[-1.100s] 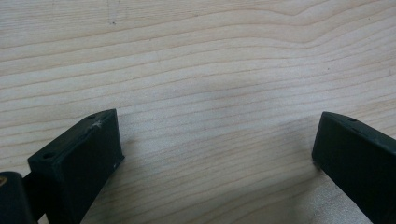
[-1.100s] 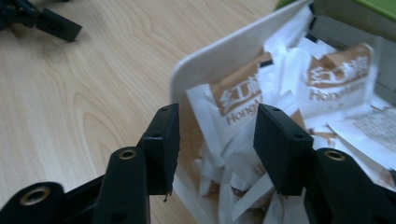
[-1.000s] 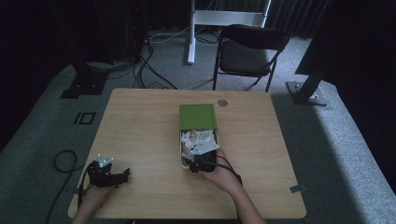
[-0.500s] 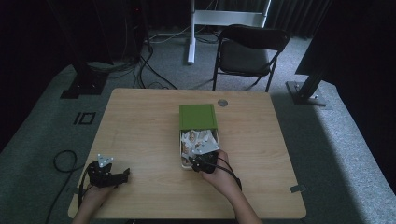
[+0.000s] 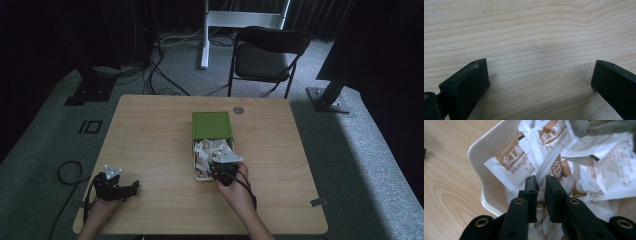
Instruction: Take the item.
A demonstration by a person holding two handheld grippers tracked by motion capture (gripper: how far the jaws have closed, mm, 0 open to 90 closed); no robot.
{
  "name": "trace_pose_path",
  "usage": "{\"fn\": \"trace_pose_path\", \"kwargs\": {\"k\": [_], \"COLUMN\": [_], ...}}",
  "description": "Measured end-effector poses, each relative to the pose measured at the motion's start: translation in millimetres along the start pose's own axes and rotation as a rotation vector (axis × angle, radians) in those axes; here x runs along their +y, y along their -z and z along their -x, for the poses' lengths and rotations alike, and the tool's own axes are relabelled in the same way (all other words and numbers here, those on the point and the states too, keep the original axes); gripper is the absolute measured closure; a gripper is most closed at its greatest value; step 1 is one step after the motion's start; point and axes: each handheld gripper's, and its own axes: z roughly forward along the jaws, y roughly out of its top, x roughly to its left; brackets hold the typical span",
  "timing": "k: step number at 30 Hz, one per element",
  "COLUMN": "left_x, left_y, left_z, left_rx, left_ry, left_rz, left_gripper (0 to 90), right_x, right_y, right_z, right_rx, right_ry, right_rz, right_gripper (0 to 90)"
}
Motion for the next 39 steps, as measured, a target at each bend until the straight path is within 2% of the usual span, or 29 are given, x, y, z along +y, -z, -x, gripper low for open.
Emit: {"fn": "trace_pose_path", "kwargs": {"k": [7, 9, 12, 14, 17, 19, 20, 22, 26, 32, 39], "left_x": [0.0, 0.0, 0.0, 0.0, 0.0, 0.0, 0.0, 0.0, 0.0, 0.0, 0.1], "left_y": [0.0, 0.0, 0.0, 0.0, 0.0, 0.0, 0.0, 0.0, 0.0, 0.0, 0.1], "left_z": [0.0, 0.0, -0.1, 0.0, -0.1, -0.1, -0.1, -0.1, 0.0, 0.0, -0.2], "left_rx": [0.0, 0.0, 0.0, 0.0, 0.0, 0.0, 0.0, 0.0, 0.0, 0.0, 0.0], "left_ry": [0.0, 0.0, -0.001, -0.001, -0.001, -0.001, -0.001, -0.001, 0.0, 0.0, -0.002], "left_rz": [0.0, 0.0, 0.0, 0.0, 0.0, 0.0, 0.0, 0.0, 0.0, 0.0, -0.002], "left_gripper": [2.3, 2.3, 2.3, 2.3, 2.3, 2.3, 2.3, 2.3, 2.3, 2.3, 2.3], "right_x": [-1.2, -0.9, -1.3, -1.5, -2.7, -2.7, -2.6, -1.9, 2.9, 14.1, 27.3], "right_y": [-2.0, -3.9, -8.3, -11.6, -13.8, -11.8, -10.5, -7.7, 0.0, 14.1, 32.3], "right_z": [-0.1, -3.1, -4.1, -4.0, -2.0, -0.4, 0.7, 2.5, 1.0, 1.5, 4.7], "right_rx": [-0.034, -0.055, -0.047, -0.054, -0.067, -0.079, -0.091, -0.087, -0.082, -0.033, 0.003], "right_ry": [-0.034, -0.021, -0.04, -0.046, -0.045, -0.055, -0.046, -0.059, -0.049, -0.06, -0.064], "right_rz": [0.002, 0.005, 0.013, 0.013, 0.014, 0.018, 0.019, 0.017, 0.042, 0.087, 0.134], "right_gripper": [75.2, 71.7, 66.8, 68.3, 77.3, 86.5, 87.6, 88.4, 89.0, 89.1, 89.1]}}
